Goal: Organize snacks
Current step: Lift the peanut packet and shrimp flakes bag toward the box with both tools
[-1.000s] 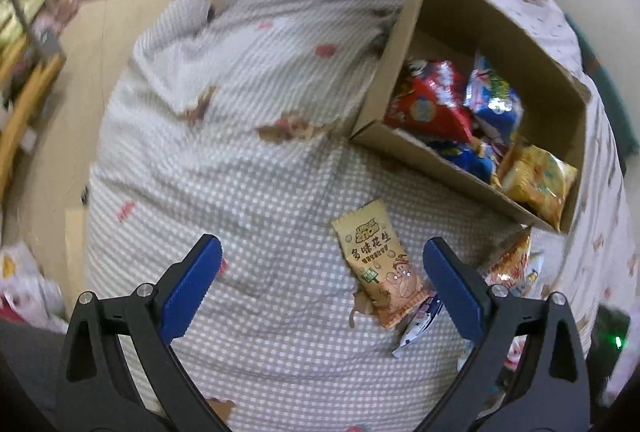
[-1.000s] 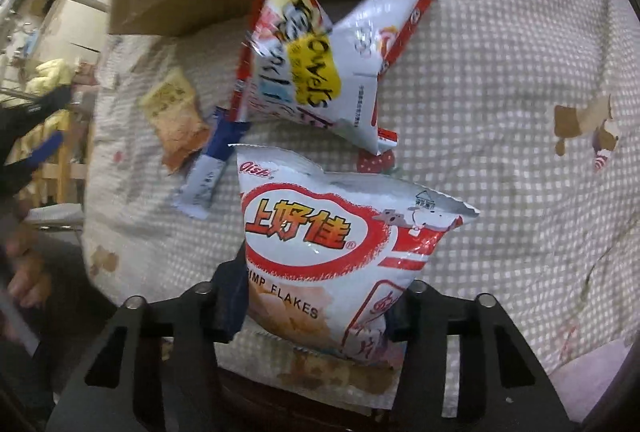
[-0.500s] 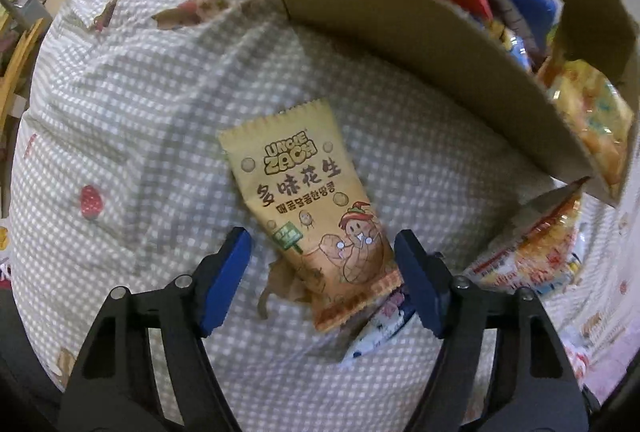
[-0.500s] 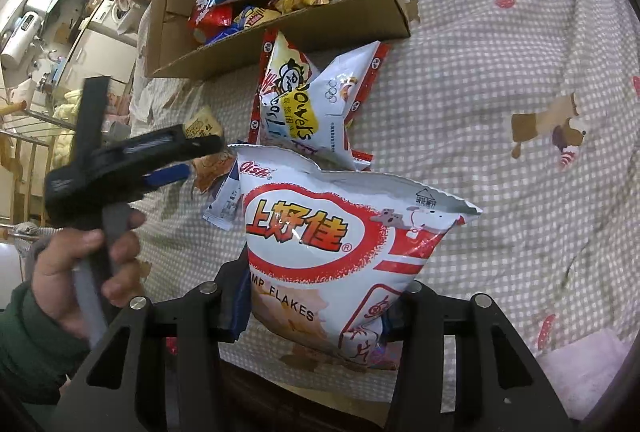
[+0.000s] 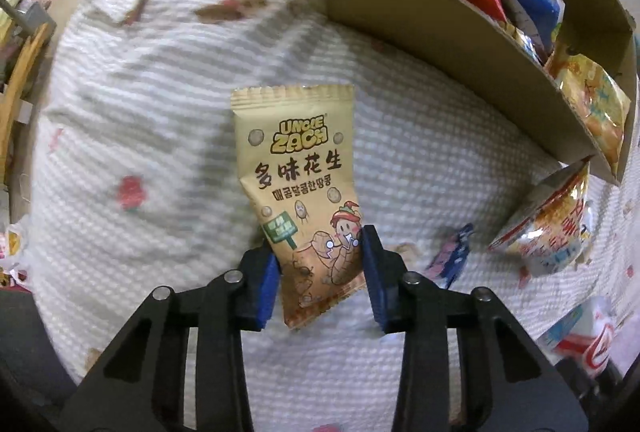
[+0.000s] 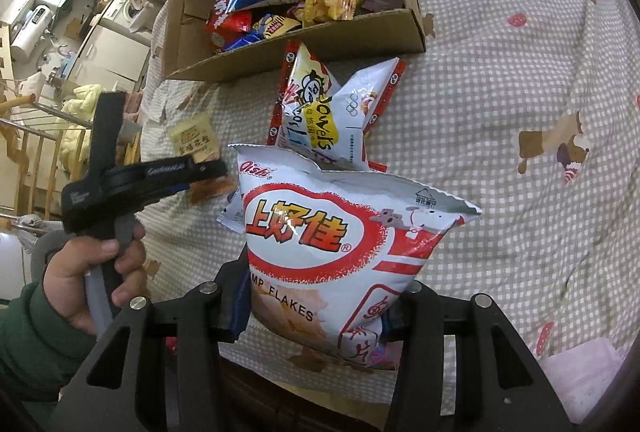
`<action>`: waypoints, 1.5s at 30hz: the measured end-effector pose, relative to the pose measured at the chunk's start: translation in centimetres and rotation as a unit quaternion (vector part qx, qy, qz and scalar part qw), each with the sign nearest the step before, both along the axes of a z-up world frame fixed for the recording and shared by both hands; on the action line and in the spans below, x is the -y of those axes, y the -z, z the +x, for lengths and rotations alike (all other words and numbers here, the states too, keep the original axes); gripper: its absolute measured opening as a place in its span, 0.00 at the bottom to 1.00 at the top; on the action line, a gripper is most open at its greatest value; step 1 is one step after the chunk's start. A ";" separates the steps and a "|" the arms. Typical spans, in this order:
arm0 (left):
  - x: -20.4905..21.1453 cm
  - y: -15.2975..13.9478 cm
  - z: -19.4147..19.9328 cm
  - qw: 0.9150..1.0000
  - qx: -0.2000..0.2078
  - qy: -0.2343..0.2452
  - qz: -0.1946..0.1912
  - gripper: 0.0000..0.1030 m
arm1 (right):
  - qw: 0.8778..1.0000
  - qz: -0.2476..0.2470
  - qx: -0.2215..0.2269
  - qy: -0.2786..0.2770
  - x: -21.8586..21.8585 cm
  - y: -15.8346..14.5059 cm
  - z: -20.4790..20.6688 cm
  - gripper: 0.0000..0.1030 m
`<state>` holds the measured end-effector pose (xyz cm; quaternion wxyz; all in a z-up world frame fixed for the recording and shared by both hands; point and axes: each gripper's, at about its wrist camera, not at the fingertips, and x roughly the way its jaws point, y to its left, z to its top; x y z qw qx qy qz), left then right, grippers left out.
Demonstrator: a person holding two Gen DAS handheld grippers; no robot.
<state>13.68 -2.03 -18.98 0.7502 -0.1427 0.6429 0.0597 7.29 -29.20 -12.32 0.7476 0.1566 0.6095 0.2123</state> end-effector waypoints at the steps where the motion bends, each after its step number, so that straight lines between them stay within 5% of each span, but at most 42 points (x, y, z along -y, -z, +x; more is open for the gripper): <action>1: -0.6 -0.2 -0.3 1.000 0.002 -0.004 0.002 0.32 | 1.000 0.001 0.001 -0.001 -0.1 -0.1 0.0 0.48; 9: -3.9 -3.0 -2.4 1.000 0.023 -0.019 -0.007 0.29 | 1.000 0.013 0.013 -0.007 -0.8 -1.0 -0.2 0.48; 20: -3.9 -12.3 0.1 0.987 0.151 0.058 0.017 0.28 | 0.996 0.033 0.080 -0.006 -3.4 -4.2 1.7 0.48; 32: -1.2 -13.5 5.7 0.977 0.181 0.110 0.018 0.28 | 0.986 0.051 0.150 0.050 -0.9 -6.5 6.1 0.48; 39: 2.6 -14.7 7.8 0.954 0.244 0.166 0.044 0.28 | 0.974 0.053 0.204 0.089 1.1 -8.3 9.7 0.48; 45: 3.5 -12.4 9.3 0.948 0.250 0.190 0.044 0.28 | 0.971 0.031 0.205 0.124 2.5 -7.5 13.6 0.48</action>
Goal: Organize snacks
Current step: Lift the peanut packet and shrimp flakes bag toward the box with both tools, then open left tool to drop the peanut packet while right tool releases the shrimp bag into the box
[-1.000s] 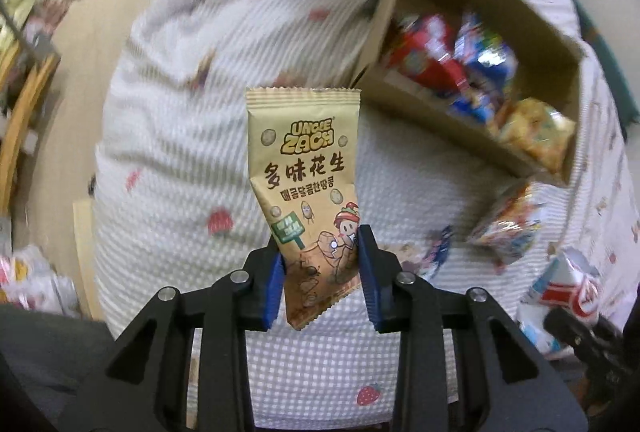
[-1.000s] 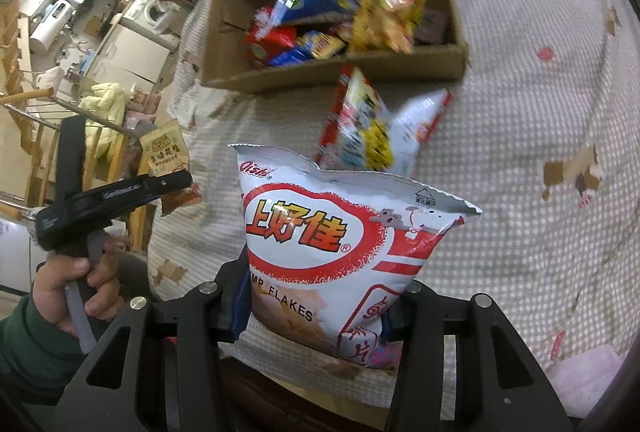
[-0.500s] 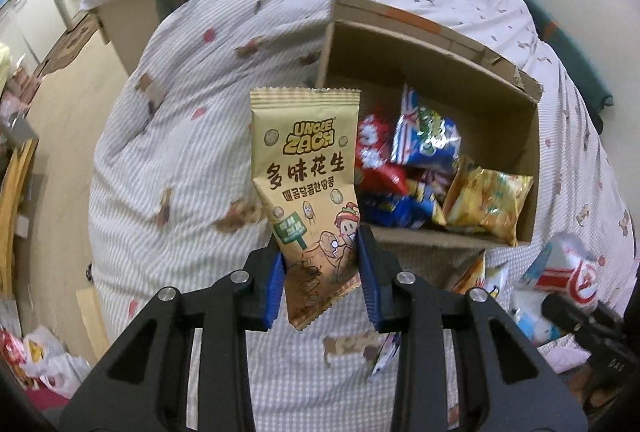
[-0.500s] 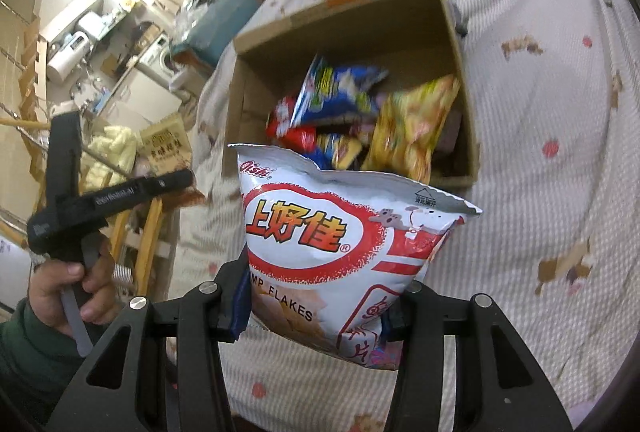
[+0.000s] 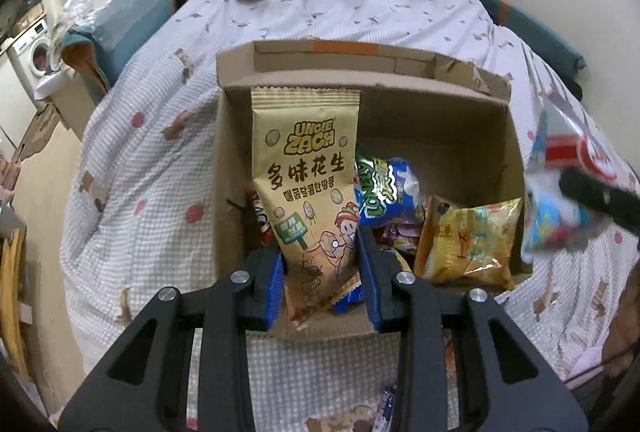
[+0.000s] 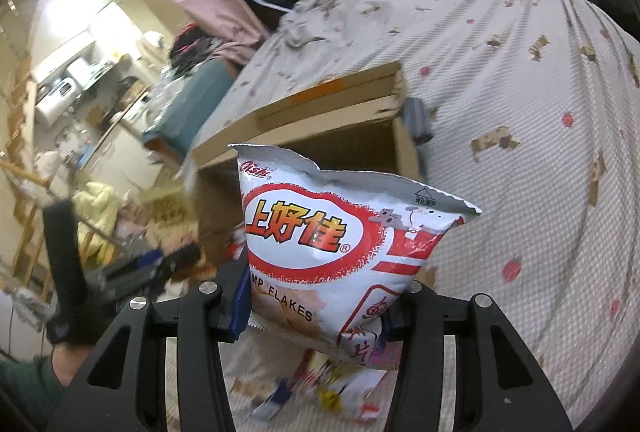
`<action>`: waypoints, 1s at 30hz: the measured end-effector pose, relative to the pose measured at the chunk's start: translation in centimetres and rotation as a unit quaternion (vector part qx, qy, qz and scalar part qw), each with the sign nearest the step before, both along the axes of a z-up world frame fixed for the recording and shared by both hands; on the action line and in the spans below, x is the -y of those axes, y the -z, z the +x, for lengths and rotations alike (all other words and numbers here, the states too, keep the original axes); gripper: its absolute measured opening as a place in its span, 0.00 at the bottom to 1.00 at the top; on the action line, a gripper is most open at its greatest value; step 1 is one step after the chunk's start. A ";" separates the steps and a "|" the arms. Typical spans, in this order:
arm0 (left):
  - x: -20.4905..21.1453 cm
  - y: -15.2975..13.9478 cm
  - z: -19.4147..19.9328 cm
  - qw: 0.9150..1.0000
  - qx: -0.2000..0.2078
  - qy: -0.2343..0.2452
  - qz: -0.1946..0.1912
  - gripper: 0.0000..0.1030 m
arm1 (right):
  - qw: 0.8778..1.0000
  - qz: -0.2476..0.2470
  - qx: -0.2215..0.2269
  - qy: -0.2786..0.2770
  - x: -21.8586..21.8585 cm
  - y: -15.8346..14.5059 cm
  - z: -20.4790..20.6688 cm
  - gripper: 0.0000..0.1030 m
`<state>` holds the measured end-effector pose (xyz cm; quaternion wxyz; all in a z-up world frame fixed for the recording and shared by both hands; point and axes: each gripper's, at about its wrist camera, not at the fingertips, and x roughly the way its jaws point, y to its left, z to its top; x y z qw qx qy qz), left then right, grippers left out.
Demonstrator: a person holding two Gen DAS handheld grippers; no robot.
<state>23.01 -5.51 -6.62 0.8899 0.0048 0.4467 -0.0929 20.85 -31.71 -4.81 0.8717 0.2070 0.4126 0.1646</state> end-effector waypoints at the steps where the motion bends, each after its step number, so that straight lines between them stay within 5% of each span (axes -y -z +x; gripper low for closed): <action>1: 0.0 0.4 0.2 1.000 -0.005 -0.001 0.000 0.28 | 1.000 0.001 -0.005 0.005 0.1 0.2 0.4 0.48; 14: -0.1 1.6 1.2 1.000 -0.021 -0.001 0.008 0.28 | 0.997 -0.069 -0.006 -0.023 -5.0 2.3 5.1 0.48; 18: 0.2 2.0 1.1 1.000 -0.018 0.005 0.025 0.28 | 0.991 -0.113 -0.053 -0.038 -7.0 5.0 7.3 0.48; 30: -0.2 2.0 1.2 1.000 -0.015 -0.008 0.023 0.29 | 0.992 -0.102 -0.065 -0.042 -7.0 5.5 6.9 0.53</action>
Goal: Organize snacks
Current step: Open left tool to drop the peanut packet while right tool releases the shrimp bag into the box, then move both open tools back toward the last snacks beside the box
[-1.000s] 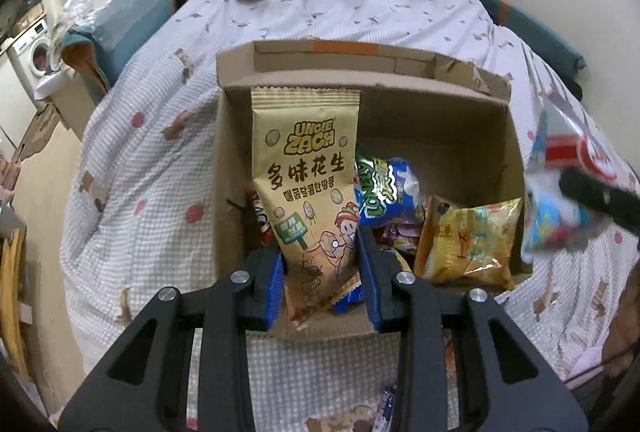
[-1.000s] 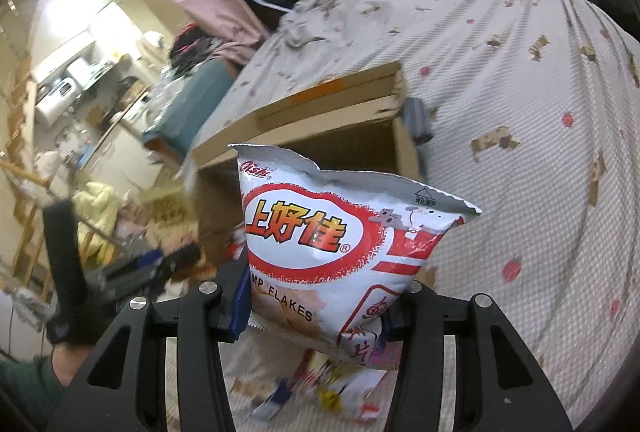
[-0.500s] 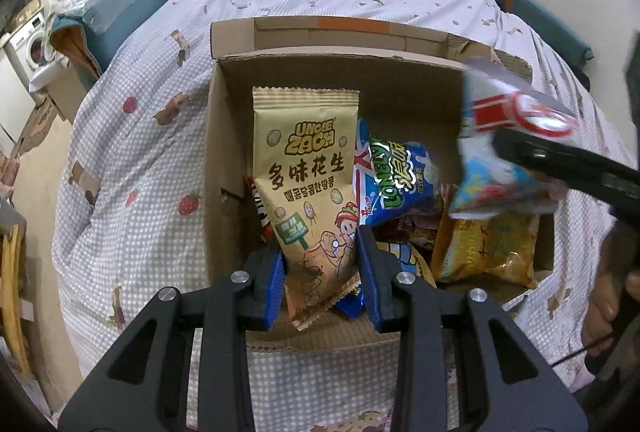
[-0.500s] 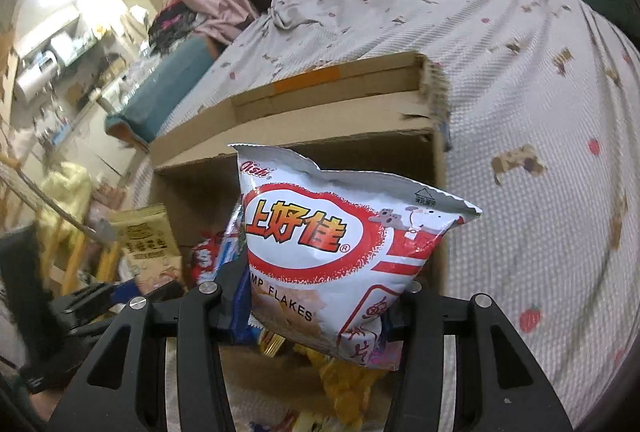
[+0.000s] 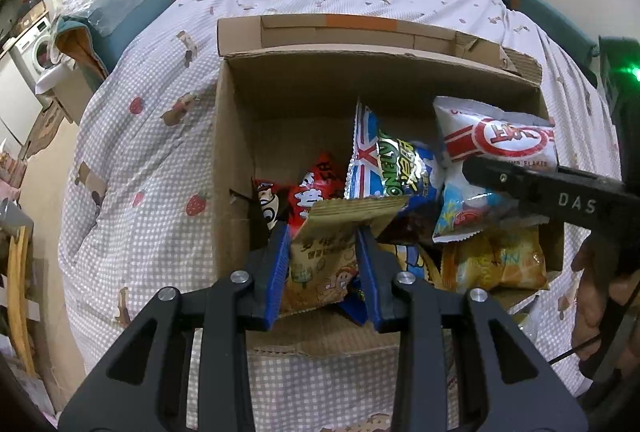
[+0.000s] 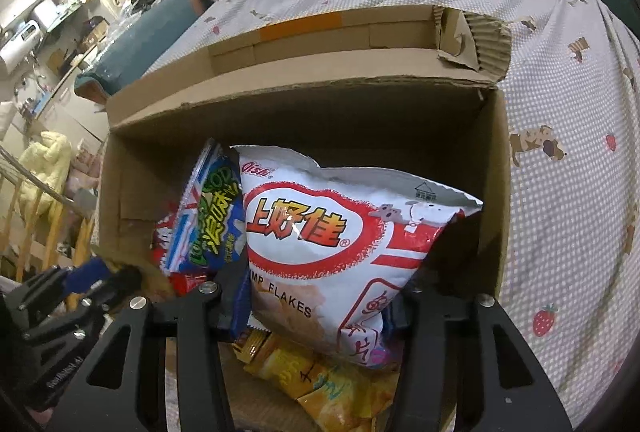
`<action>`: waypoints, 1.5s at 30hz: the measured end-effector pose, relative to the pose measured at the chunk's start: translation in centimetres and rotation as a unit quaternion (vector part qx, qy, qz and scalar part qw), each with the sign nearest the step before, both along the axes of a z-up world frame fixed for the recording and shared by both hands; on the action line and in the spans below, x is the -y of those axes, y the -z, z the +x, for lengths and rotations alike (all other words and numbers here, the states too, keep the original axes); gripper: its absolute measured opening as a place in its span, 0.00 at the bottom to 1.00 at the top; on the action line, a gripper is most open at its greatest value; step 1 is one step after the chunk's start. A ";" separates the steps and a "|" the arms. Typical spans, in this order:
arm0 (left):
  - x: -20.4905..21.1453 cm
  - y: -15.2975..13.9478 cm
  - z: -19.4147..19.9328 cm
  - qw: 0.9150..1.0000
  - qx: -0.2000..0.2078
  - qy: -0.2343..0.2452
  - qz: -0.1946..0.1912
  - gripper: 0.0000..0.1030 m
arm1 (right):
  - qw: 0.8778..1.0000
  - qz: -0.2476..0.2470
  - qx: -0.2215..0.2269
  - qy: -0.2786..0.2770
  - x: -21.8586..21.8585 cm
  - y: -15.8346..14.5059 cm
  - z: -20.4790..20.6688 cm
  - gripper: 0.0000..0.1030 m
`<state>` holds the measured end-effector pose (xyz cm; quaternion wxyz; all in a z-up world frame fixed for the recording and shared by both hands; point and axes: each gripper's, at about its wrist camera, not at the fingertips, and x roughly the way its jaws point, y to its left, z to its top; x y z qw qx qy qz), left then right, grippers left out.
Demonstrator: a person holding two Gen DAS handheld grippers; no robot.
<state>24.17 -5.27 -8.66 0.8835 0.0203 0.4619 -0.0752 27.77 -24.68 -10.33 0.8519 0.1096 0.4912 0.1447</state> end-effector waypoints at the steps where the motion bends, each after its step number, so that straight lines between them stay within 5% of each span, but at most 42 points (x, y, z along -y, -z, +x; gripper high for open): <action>1: 0.0 -0.1 -0.1 1.000 0.003 0.001 0.000 0.29 | 1.000 0.004 -0.002 -0.003 -0.1 -0.1 -0.1 0.55; 6: 0.4 -0.7 -0.3 1.000 0.014 0.008 0.006 0.29 | 1.000 -0.005 0.013 -0.017 -0.9 -1.4 -0.6 0.82; 12: 0.2 -0.9 -0.6 1.000 0.019 0.002 0.011 0.31 | 0.999 -0.032 0.040 -0.004 -0.5 -3.5 -1.6 1.00; 14: 0.0 -1.1 -0.7 1.000 0.020 -0.001 0.006 0.57 | 0.997 -0.048 0.054 0.000 -0.4 -4.1 -2.1 1.00; 18: -0.1 -2.1 -1.4 0.999 0.040 -0.010 -0.005 0.81 | 0.995 -0.068 0.075 0.000 -0.2 -5.2 -3.0 1.00; 45: -2.3 -5.4 -7.6 0.997 0.062 -0.031 -0.014 0.82 | 0.998 -0.016 0.038 0.038 3.7 -5.2 -12.9 1.00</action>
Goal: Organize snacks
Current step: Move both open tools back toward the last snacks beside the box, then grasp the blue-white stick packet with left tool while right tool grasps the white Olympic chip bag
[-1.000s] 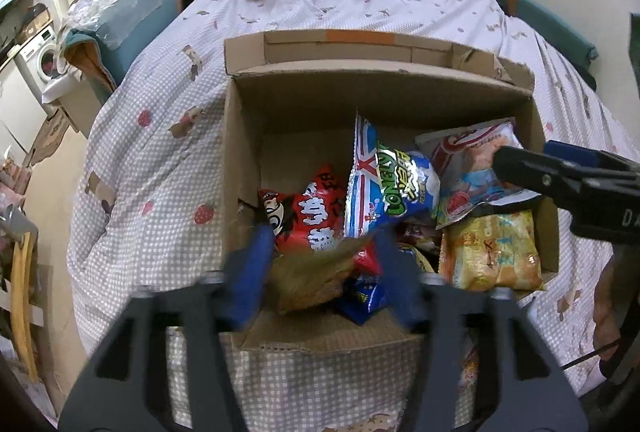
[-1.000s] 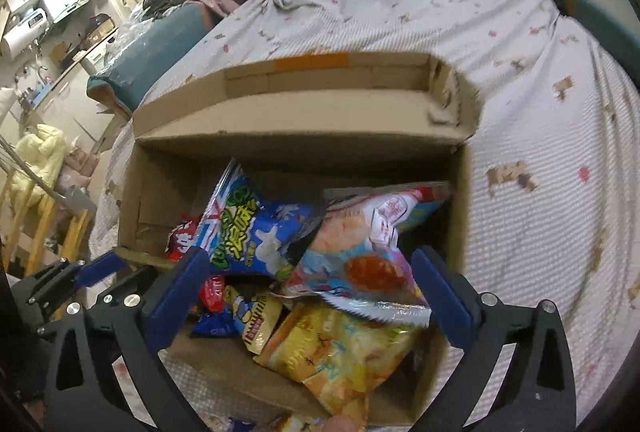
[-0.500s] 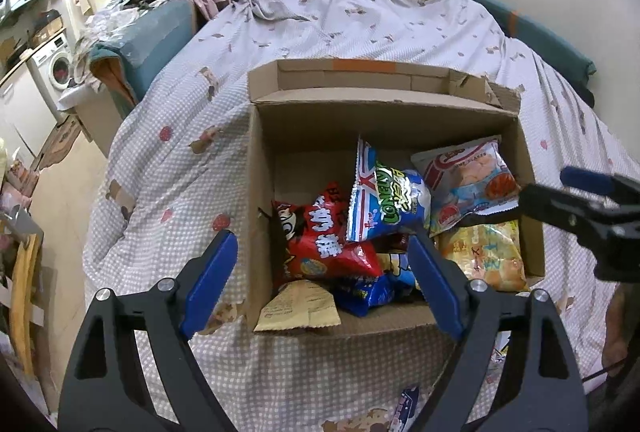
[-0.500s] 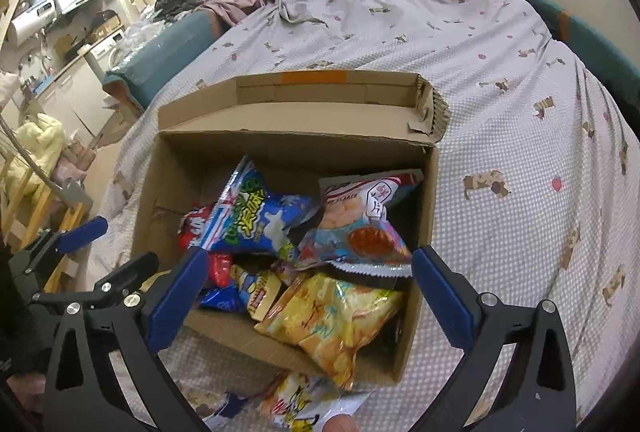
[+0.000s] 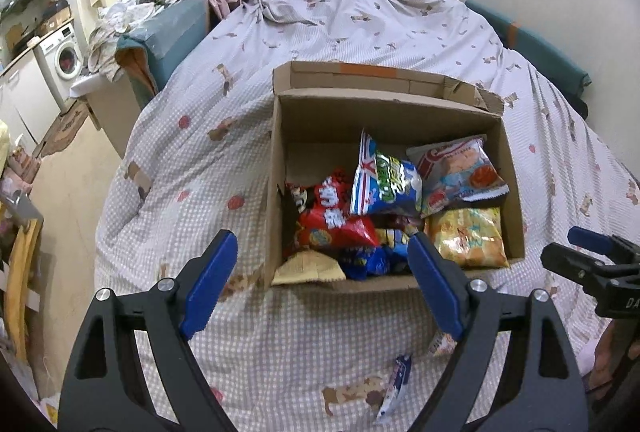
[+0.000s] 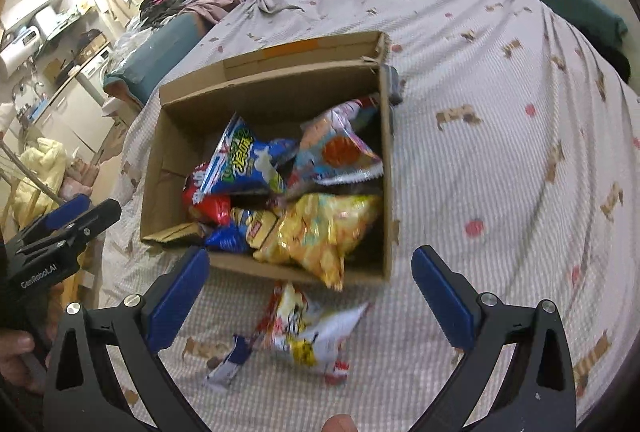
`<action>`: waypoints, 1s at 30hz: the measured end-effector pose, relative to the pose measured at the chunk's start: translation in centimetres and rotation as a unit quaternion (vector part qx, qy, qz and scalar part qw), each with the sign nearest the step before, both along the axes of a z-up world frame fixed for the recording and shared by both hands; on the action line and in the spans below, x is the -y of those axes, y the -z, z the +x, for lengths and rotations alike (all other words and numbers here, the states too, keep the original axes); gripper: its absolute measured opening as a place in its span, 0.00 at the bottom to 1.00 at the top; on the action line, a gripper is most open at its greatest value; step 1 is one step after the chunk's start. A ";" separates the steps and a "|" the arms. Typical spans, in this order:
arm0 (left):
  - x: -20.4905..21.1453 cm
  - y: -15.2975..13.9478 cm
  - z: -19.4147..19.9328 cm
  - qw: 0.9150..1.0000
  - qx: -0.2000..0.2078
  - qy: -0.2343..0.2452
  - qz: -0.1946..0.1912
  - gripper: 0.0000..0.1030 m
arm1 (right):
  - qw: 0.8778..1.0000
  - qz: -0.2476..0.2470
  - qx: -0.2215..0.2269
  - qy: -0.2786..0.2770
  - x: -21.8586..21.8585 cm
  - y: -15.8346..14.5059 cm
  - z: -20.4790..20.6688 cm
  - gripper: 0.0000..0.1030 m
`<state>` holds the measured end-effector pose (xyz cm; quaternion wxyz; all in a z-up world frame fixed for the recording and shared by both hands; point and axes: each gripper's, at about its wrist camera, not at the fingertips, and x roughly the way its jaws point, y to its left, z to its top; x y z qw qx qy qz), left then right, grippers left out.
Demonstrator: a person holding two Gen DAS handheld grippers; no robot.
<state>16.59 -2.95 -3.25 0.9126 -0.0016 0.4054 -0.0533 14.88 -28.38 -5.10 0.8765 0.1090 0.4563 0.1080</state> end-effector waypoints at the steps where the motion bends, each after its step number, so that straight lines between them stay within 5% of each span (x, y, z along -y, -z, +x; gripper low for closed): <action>1: -0.1 0.0 -0.4 1.000 -0.003 0.000 -0.002 0.82 | 1.000 0.002 -0.001 0.001 0.1 0.1 -0.3 1.00; 8: -0.4 1.0 -2.5 0.999 -0.035 -0.002 -0.018 0.82 | 0.998 0.040 -0.038 0.019 1.5 1.5 -3.1 1.00; 14: 0.1 4.4 -3.2 0.994 -0.111 0.007 -0.022 0.82 | 0.995 0.059 -0.074 0.038 2.1 3.5 -4.4 1.00; 20: 3.0 9.5 -3.9 0.977 -0.205 0.056 -0.006 0.82 | 0.993 0.052 -0.094 0.050 2.8 5.0 -4.4 1.00; 30: 8.6 14.0 -5.6 0.963 -0.234 0.116 0.071 0.82 | 0.990 0.041 -0.117 0.067 5.0 6.5 -5.4 1.00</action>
